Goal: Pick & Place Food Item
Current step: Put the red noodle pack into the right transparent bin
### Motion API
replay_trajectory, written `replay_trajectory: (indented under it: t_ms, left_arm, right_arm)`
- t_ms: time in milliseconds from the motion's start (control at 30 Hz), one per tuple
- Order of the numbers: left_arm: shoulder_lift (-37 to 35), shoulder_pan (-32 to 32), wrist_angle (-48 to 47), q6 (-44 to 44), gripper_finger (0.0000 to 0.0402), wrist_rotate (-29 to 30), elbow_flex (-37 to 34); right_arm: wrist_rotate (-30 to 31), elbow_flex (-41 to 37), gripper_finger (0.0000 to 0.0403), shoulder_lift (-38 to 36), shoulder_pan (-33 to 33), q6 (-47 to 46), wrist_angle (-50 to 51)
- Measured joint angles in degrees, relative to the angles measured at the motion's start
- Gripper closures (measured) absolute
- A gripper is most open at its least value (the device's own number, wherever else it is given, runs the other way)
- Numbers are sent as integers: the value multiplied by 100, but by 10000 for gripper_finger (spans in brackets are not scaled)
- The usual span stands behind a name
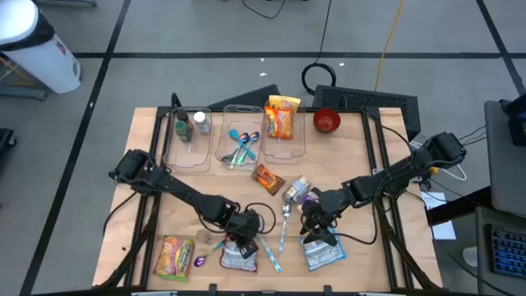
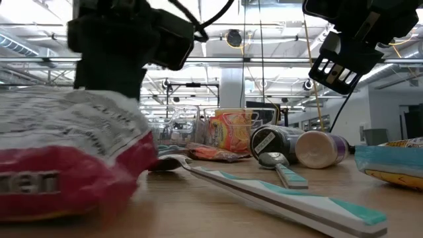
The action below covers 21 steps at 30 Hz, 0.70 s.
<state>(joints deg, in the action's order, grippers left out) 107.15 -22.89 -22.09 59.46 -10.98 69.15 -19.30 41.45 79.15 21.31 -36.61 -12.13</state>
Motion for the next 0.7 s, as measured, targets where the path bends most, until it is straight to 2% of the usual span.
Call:
replay_trajectory:
  t_ms: [267, 433, 567, 700]
  left_arm:
    - [-134, 165, -57, -393, 399, 100, 570]
    - [-177, 224, -188, -657, 400, 444, 1080]
    - [-190, 226, -239, -849, 400, 834, 1423]
    - [-189, 243, -200, -995, 400, 1086, 1671]
  right_arm:
    - [-26, -4, 234, 2, -64, 24, -223]
    - [-25, -4, 234, -82, -148, 27, -714]
    - [0, -4, 234, -312, -280, 138, -669]
    - [491, -4, 234, -629, -328, 288, -598]
